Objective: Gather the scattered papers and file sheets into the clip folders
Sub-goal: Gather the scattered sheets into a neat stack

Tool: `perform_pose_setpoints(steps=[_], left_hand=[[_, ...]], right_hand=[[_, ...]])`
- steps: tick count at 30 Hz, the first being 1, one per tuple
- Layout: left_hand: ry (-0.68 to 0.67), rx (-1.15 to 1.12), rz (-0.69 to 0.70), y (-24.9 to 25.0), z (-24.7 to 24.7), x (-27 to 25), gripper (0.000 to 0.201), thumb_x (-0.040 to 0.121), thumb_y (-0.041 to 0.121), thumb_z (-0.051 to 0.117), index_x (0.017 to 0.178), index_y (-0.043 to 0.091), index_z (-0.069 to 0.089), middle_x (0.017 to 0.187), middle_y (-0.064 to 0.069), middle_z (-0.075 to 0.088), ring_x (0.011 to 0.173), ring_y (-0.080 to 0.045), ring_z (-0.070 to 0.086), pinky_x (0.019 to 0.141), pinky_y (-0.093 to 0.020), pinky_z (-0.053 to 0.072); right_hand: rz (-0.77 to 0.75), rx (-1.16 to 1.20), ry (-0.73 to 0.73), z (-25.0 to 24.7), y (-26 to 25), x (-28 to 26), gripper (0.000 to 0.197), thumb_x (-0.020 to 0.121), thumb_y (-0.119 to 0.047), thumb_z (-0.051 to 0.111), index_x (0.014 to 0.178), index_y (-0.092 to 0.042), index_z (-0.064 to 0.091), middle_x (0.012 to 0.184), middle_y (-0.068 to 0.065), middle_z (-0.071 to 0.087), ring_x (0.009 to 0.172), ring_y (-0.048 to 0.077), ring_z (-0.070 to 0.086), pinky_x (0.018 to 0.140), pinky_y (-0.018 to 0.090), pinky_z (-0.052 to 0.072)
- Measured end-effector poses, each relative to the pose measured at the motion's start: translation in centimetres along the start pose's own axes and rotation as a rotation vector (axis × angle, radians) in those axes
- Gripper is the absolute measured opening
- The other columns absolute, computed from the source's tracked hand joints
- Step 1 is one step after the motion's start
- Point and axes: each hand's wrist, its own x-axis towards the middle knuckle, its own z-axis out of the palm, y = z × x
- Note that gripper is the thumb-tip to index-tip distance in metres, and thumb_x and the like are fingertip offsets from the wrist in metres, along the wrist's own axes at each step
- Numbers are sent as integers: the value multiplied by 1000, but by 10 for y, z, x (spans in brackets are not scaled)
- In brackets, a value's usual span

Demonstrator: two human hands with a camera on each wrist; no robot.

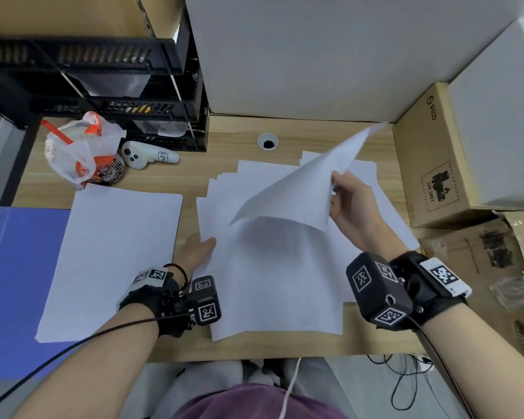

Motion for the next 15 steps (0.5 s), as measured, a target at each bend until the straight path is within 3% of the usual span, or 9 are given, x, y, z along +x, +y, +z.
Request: perform_pose_setpoints(steps=[2, 4, 6, 8, 10, 12, 15], left_hand=[[-23, -90, -14, -3, -2, 2, 21, 98, 12, 45, 110, 5, 60, 91, -2, 60, 85, -23, 55, 70, -28, 42], [-55, -243, -50, -2, -4, 0, 16, 101, 10, 41, 94, 6, 55, 83, -5, 54, 87, -23, 51, 65, -24, 38], [-139, -409, -59, -1, -8, -1, 27, 102, 28, 43, 103, 5, 57, 98, -11, 62, 86, -27, 57, 73, -27, 44], [-195, -544, -86, -2, -12, 2, 50, 95, 55, 43, 123, 19, 63, 119, -6, 68, 100, -26, 66, 89, -38, 50], [-213, -559, -97, 0, -12, 3, 53, 89, 64, 46, 125, 28, 62, 120, 0, 68, 109, -22, 64, 99, -40, 46], [-240, -466, -81, 2, -8, -3, 46, 89, 55, 56, 123, 25, 62, 119, 4, 68, 108, -15, 64, 100, -34, 44], [-204, -195, 25, 2, 2, -9, 35, 91, 23, 64, 125, 14, 59, 124, -2, 64, 99, -14, 65, 85, -26, 49]], right_hand=[[38, -72, -36, 1, 7, -1, 36, 98, -11, 43, 67, -20, 57, 64, -6, 48, 49, 8, 37, 47, 20, 26], [130, -240, -43, -10, 28, 0, 20, 96, -16, 46, 82, -20, 61, 72, -4, 54, 55, 8, 45, 52, 22, 31], [268, -429, -37, -27, 56, -2, 10, 92, -21, 48, 90, -19, 58, 74, -1, 51, 59, 11, 49, 57, 26, 37], [416, -560, -41, -43, 83, -9, 8, 87, -22, 50, 91, -16, 54, 77, 4, 52, 65, 19, 53, 60, 28, 43], [517, -659, -41, -53, 105, -20, 13, 91, -19, 49, 91, -12, 60, 85, 8, 62, 74, 24, 60, 64, 27, 50], [548, -709, -41, -57, 119, -29, 19, 97, -19, 47, 92, -13, 64, 89, 6, 69, 76, 21, 66, 66, 27, 53], [525, -734, -103, -52, 129, -32, 19, 98, -20, 48, 93, -13, 65, 87, 2, 70, 74, 16, 67, 65, 25, 54]])
